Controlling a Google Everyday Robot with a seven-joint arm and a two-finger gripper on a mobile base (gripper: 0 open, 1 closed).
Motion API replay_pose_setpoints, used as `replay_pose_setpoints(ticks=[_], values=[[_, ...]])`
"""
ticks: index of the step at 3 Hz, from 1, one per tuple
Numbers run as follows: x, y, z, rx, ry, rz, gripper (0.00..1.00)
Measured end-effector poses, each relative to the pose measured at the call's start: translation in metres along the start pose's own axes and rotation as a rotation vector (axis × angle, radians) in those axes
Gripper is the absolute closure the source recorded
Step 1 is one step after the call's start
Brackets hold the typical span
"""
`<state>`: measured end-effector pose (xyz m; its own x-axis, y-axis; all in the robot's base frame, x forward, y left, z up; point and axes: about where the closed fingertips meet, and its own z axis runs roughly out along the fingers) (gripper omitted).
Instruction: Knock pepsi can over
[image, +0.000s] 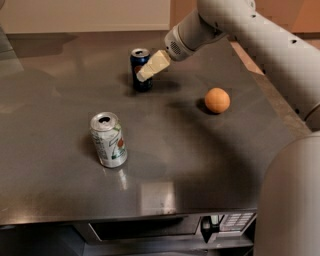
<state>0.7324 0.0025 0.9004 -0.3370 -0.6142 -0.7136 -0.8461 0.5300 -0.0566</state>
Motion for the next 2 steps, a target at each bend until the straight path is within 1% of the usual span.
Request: replay_pose_setpoints(ticks=[1,2], values=[[-0.0032,-0.0046,0.0156,-0.006,-0.033,0.015,0.0],[-0.0114,-0.0048,0.0236,-0.014,-0.067,0.014,0.0]])
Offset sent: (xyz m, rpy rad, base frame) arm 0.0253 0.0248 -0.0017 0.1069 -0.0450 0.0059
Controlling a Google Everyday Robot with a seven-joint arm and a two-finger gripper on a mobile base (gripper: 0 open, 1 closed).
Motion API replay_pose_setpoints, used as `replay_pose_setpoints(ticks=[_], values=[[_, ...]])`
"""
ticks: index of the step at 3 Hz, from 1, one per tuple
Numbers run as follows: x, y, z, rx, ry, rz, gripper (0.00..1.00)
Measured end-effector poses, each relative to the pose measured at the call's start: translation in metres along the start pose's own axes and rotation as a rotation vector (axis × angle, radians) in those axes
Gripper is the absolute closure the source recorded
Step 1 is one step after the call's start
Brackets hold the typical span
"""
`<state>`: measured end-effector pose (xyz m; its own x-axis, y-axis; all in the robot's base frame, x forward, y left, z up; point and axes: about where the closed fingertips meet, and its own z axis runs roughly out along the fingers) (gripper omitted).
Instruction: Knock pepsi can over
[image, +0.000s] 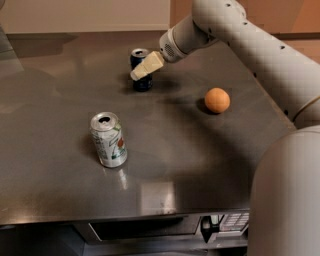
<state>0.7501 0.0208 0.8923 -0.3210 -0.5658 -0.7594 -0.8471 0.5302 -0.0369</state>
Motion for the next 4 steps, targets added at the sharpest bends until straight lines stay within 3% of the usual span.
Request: replay_pose_setpoints(ticks=[1,2,4], values=[[-0.009,0.003,0.005,-0.013,-0.026,-0.009,0.0],[-0.013,0.006,0.011,-0.034,-0.04,-0.005,0.15],[-0.018,0.016,0.002,-0.077,-0.083,0.013,0.62]])
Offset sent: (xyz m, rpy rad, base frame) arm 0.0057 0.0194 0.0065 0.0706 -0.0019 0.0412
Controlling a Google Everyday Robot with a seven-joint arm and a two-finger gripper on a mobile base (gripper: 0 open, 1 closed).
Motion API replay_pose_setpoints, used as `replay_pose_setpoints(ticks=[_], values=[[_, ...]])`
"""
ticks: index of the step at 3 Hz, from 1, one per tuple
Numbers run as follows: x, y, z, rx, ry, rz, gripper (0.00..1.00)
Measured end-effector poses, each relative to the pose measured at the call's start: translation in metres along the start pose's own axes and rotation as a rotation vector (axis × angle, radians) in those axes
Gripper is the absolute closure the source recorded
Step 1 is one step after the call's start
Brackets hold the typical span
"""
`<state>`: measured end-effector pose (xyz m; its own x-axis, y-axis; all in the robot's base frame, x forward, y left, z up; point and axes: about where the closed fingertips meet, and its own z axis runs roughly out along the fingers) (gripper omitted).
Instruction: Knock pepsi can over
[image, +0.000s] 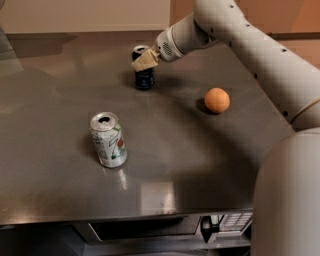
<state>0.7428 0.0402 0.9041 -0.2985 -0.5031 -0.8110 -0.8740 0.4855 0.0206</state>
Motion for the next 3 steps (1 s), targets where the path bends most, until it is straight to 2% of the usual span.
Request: replay_pose_setpoints(ticks=[1,2,3], values=[[-0.009,0.008,-0.026,-0.014,-0.02,0.0,0.85],[-0.018,0.015,-0.055,-0.016,0.025,-0.023,1.0],[-0.013,0.023,-0.075,-0.023,0.146,-0.05,1.0]])
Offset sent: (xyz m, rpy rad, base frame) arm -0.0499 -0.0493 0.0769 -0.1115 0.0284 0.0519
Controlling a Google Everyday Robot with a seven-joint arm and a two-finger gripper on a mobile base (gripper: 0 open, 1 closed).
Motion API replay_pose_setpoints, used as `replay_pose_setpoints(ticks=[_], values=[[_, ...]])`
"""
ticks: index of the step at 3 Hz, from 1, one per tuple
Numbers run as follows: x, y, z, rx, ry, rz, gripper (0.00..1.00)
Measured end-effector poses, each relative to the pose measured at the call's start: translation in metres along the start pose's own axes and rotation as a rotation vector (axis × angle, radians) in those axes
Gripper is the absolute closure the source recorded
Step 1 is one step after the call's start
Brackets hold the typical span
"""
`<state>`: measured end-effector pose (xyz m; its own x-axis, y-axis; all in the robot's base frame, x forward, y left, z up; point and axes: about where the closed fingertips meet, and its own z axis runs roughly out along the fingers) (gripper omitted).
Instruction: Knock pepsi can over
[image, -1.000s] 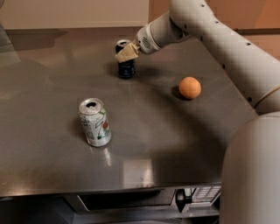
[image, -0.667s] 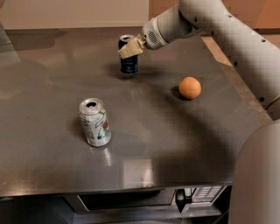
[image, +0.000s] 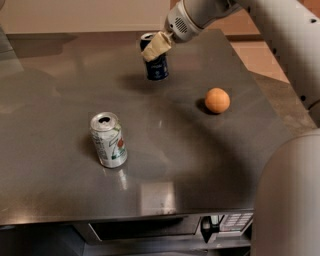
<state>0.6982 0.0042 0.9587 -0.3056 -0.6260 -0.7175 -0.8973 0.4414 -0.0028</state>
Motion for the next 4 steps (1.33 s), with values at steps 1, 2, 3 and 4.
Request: replay_pose_setpoints(ticks=[1,2,3,4], values=[[0.013,0.014,-0.014,-0.025,0.153,-0.042,1.0],[0.027,0.029,-0.019,-0.056,0.286,-0.081,1.0],[0.047,0.039,-0.01,-0.1,0.394,-0.097,1.0],[0.062,0.042,0.004,-0.125,0.461,-0.094,0.82]])
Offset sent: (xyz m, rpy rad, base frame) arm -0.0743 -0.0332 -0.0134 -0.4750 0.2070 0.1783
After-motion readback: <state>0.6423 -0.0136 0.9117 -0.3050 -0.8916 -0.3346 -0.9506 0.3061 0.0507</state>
